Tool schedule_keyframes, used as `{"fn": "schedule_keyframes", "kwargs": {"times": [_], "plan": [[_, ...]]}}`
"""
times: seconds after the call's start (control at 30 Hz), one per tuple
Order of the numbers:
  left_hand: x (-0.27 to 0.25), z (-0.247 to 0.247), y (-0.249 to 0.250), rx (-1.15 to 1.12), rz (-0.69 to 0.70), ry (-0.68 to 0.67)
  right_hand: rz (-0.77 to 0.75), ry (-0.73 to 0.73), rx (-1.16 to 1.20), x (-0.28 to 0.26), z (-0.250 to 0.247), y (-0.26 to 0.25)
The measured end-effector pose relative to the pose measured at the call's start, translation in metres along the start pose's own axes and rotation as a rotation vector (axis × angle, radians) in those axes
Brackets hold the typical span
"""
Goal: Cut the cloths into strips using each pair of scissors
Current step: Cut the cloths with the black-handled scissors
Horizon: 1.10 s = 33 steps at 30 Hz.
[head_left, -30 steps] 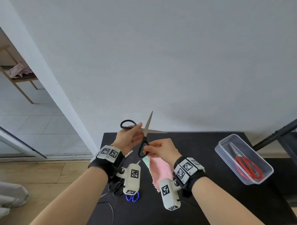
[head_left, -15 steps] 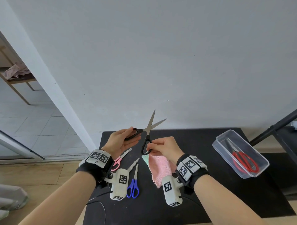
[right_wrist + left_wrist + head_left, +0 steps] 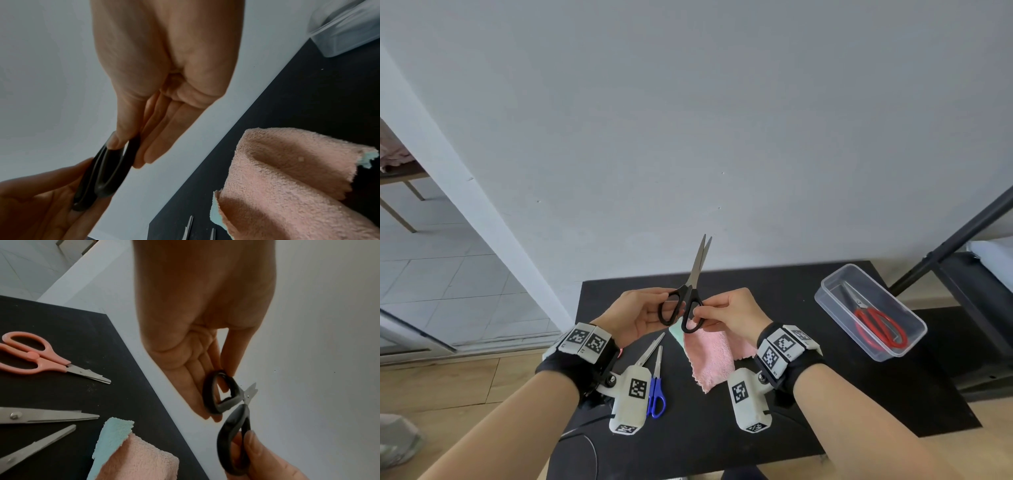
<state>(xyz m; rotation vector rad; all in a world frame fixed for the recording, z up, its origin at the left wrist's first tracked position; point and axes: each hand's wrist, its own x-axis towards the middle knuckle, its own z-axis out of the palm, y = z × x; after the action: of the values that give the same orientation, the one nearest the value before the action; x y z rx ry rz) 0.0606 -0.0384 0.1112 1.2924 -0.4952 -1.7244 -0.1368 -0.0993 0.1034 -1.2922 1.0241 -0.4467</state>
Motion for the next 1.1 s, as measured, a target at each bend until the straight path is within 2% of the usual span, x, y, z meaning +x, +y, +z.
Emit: {"fn": "schedule_keyframes", "kwargs": {"times": [0.27, 0.47, 0.67, 0.83, 1.0, 1.1], "plan": [[-0.001, 0.008, -0.008, -0.012, -0.024, -0.013, 0.005, 0.02, 0.002, 0.003, -0.005, 0.009], [0.002, 0.011, -0.011, -0.014, 0.017, -0.008, -0.013, 0.058, -0.023, 0.006, -0.004, 0.01], [0.008, 0.018, -0.016, 0.0, 0.038, -0.017, -0.149, 0.098, -0.269, 0.012, -0.001, 0.011], [0.018, 0.027, -0.021, 0.047, 0.034, -0.036, -0.124, 0.165, -0.434, 0.012, -0.001, 0.016], [0.025, 0.039, -0.029, 0.26, -0.007, -0.008, -0.1, 0.242, -0.553, 0.006, -0.014, 0.02], [0.038, 0.046, -0.037, 0.699, 0.046, 0.099, -0.048, 0.237, -0.647, 0.0, -0.03, 0.026]]}}
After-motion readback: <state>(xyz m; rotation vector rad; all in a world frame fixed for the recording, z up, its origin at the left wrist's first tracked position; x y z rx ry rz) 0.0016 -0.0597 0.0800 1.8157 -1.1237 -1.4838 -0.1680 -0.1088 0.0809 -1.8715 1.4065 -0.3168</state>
